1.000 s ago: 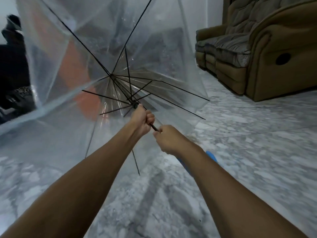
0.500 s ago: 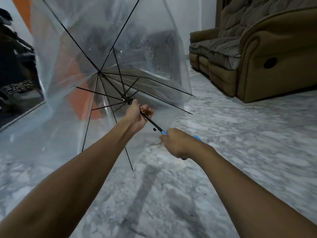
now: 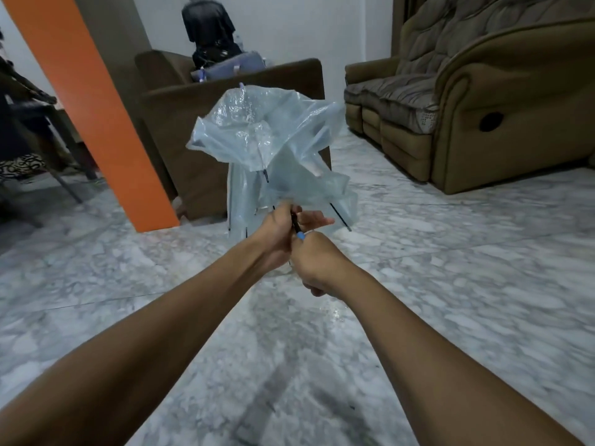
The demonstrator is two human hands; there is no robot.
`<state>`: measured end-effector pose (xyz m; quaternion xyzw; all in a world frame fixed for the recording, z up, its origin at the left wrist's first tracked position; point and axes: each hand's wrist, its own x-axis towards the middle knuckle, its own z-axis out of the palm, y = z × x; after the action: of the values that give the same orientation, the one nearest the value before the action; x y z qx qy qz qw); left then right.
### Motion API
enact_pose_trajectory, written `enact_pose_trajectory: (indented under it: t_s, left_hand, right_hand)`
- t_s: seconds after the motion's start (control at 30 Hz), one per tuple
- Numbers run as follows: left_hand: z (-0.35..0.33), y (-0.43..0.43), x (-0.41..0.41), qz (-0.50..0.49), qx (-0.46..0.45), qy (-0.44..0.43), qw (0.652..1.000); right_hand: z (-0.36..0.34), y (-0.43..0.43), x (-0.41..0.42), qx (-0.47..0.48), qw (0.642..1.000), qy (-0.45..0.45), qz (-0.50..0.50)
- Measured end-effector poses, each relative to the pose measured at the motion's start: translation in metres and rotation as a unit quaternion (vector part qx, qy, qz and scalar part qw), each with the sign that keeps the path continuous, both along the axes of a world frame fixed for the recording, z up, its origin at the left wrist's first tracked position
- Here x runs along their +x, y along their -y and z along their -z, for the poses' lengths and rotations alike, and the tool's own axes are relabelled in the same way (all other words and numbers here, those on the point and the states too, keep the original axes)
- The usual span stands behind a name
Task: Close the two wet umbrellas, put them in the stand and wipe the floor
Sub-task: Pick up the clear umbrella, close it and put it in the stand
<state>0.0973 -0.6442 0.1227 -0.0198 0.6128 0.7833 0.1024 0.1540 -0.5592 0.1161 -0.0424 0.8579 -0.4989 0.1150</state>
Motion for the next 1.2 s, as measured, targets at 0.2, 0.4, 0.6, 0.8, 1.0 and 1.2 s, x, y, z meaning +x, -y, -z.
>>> enact_pose_trajectory:
  t_s: [0.2, 0.4, 0.6, 0.8, 1.0, 1.2]
  left_hand:
    - [0.006, 0.002, -0.005, 0.024, 0.004, 0.002, 1.0]
    - [0.007, 0.004, -0.006, 0.016, 0.051, 0.05, 0.997]
    - [0.004, 0.011, -0.012, 0.006, 0.099, 0.06, 0.993]
    - [-0.011, 0.013, -0.004, 0.062, 0.14, 0.035, 0.988]
    - [-0.01, 0.012, 0.001, 0.098, 0.18, 0.021, 0.979]
    - [-0.006, 0.01, 0.004, 0.096, 0.221, -0.011, 0.97]
  right_hand:
    - [-0.002, -0.003, 0.001, -0.054, 0.999, 0.006, 0.002]
    - [0.0, -0.003, -0.003, -0.182, 0.978, 0.105, 0.01]
    - [-0.003, -0.008, -0.003, -0.193, 0.977, 0.091, 0.01]
    - [-0.009, -0.003, -0.004, -0.252, 0.961, 0.109, 0.005]
    - [-0.014, -0.011, -0.003, -0.297, 0.944, 0.141, -0.005]
    - [-0.018, -0.017, -0.002, -0.326, 0.935, 0.142, -0.014]
